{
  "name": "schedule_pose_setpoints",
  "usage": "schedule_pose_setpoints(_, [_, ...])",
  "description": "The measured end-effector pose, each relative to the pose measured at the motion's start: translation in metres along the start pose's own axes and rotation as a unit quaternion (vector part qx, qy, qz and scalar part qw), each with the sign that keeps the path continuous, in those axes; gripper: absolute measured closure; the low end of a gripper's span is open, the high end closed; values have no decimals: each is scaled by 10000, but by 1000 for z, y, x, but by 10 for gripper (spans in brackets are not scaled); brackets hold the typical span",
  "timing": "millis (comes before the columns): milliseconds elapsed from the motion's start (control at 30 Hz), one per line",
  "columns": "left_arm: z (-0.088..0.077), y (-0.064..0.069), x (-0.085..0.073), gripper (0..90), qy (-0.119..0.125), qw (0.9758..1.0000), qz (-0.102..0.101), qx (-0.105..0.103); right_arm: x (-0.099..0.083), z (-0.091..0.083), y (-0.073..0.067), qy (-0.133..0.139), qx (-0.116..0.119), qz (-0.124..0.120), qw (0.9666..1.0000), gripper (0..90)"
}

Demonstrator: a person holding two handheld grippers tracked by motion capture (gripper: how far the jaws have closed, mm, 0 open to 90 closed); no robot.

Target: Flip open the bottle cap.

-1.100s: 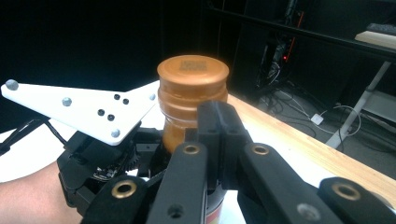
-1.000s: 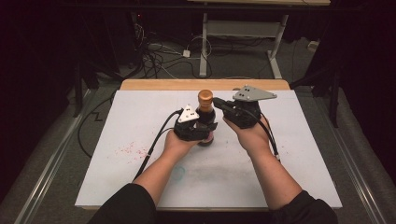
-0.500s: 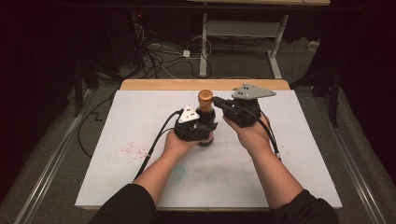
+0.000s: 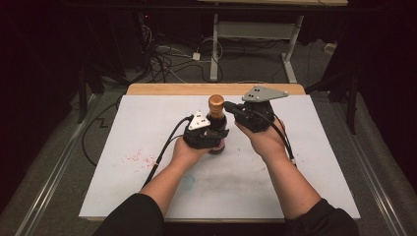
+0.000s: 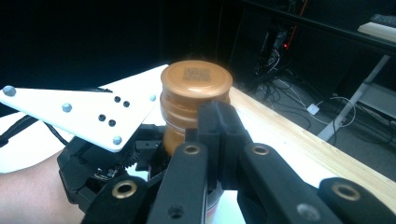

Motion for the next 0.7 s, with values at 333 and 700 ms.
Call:
schedule_pose_setpoints(333, [1, 1, -1, 298, 25, 10000, 53, 59, 7, -1, -1, -252, -30, -12, 9997, 900])
schedule_pose_setpoints(700, [1, 1, -2, 300, 41, 9999, 124, 84, 14, -4, -4, 8, -141, 19, 9999, 900])
Point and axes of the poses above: each handheld gripper's, and its own axes: z roughly forward along the jaws, x roughly out of its top, y roughly to its right, the point moved 2 cm from there along z, roughly forward along the jaws, and after that the axes turned 7 degrees about -y, right-handed, at the moved point
